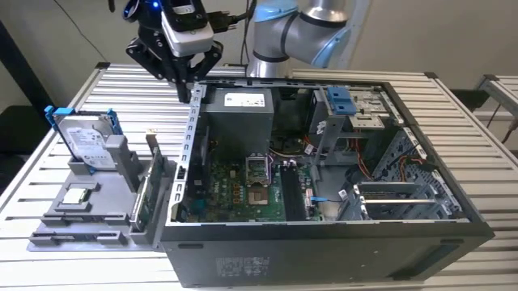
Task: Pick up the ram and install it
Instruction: 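Reach for the ram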
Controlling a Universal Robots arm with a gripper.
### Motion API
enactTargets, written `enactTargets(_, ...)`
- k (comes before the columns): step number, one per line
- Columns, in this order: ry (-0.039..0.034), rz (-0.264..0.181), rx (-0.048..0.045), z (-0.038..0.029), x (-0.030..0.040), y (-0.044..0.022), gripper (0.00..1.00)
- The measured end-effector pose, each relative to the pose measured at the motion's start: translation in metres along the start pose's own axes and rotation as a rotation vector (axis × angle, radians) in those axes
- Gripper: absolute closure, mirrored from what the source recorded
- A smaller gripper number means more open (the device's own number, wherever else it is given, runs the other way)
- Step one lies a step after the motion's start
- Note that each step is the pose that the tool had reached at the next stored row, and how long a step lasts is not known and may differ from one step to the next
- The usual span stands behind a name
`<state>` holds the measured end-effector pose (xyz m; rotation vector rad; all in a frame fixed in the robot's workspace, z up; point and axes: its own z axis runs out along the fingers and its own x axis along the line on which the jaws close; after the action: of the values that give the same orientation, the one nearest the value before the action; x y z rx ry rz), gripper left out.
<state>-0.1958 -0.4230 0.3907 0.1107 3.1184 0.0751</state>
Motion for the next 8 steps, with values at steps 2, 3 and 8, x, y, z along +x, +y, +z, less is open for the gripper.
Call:
enactTargets(2,0.0,0.0,0.0,-0.0001,0.0041,-0.0015,0.89)
enactTargets(3,-0.0001,0.0,-0.0001,-0.0001,0.0064,-0.0024,0.89)
enactTargets(8,0.0,0.0,-0.0001,-0.0004,0.0168,-0.0062,0.89)
